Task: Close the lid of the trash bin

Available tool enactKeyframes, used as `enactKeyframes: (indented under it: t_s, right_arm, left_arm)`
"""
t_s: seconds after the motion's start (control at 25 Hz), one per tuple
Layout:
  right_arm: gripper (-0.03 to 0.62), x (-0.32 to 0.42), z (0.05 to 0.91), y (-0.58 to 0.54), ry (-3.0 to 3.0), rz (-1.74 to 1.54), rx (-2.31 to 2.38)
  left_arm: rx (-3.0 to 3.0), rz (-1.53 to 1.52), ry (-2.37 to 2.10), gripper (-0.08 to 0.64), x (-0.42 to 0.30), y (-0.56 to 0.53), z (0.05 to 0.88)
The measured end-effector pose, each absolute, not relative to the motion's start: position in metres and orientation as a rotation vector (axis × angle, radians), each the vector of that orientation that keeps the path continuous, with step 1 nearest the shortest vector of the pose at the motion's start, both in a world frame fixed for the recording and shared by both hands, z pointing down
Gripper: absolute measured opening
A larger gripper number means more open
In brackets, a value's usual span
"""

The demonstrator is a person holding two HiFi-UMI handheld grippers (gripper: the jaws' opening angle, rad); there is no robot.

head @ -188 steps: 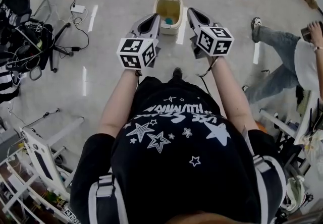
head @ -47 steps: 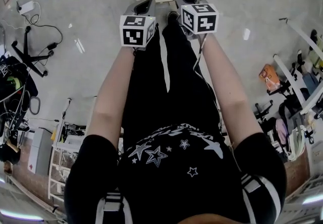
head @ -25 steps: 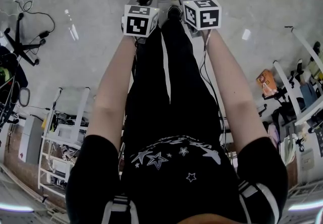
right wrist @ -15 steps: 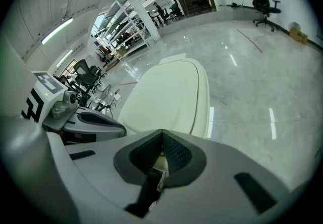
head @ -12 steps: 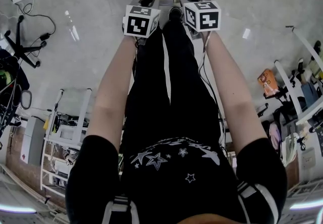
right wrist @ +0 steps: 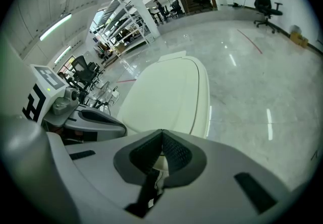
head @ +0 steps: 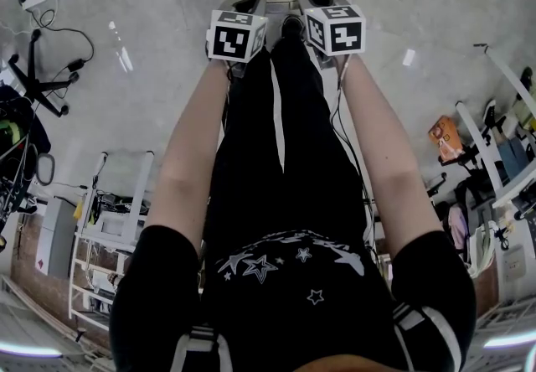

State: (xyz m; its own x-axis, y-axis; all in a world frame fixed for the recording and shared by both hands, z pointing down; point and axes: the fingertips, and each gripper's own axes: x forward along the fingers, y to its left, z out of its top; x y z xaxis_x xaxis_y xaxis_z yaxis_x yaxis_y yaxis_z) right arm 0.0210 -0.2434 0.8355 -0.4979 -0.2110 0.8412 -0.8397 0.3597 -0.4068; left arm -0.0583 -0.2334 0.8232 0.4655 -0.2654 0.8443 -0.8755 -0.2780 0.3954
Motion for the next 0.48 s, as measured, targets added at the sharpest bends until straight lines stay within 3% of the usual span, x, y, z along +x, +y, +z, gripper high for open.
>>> enactKeyframes:
  t_s: [0.48]
  right_arm:
    - [0.005,0.017,0.815,-0.251,-1.896,1.095,0.982]
  left_arm:
    - [1.847,0.793,-0.948,0.011,-0.065,-0.244,0.798]
